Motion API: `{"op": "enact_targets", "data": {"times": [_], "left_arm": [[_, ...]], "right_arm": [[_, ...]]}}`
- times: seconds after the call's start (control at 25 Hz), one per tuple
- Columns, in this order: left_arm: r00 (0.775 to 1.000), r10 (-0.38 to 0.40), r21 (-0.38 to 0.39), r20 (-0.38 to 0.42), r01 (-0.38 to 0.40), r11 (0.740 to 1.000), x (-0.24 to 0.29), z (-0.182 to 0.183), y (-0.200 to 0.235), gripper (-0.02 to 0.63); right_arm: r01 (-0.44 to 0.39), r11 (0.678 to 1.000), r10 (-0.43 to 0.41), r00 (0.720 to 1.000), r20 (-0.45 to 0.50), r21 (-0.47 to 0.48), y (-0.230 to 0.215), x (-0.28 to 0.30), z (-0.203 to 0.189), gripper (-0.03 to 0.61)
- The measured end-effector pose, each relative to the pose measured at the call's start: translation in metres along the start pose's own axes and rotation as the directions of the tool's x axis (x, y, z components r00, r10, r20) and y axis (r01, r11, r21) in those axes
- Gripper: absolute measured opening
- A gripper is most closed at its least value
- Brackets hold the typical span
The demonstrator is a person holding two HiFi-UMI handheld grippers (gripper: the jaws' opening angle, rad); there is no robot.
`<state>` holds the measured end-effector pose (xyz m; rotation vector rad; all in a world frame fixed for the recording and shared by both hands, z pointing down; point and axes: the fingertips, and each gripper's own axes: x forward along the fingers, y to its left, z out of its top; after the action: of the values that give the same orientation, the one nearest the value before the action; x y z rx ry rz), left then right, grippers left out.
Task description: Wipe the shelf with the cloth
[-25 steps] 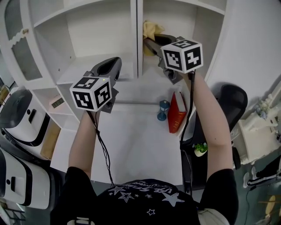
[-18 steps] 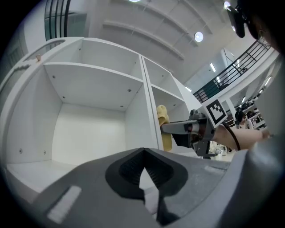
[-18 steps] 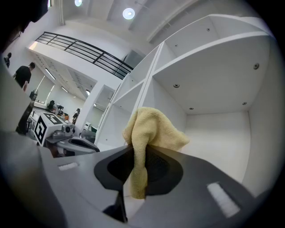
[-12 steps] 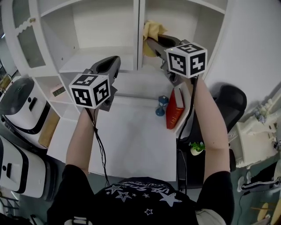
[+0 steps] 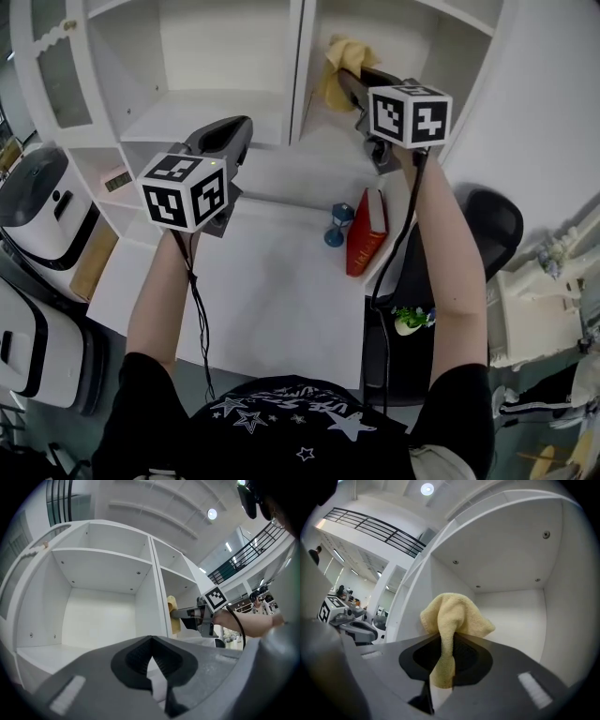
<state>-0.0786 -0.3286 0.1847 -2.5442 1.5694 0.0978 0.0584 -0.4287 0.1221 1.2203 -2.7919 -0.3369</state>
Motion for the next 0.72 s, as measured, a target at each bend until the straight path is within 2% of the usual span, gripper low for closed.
{"op": "enact_targets", "data": {"times": [0.16, 0.32, 0.72], "left_arm": [[1.0, 0.023, 0.007, -0.005, -0.023, 1.0, 0.001, -0.001, 0.006, 0.0], [0.999, 0.052, 0.008, -0.009, -0.052, 0.999, 0.002, -0.005, 0.018, 0.0], [0.997, 0.071, -0.017, -0.035, -0.071, 0.997, 0.009, -0.022, 0.036, 0.0]], "right_arm": [[0.074, 0.997, -0.07, 0.994, -0.089, 0.034, -0.03, 0.023, -0.017, 0.081], [0.083, 0.99, -0.065, 0.987, -0.145, 0.118, -0.049, 0.05, -0.036, 0.081], [0.076, 0.993, -0.056, 0.976, -0.212, 0.087, -0.063, 0.109, -0.051, 0.081]]}}
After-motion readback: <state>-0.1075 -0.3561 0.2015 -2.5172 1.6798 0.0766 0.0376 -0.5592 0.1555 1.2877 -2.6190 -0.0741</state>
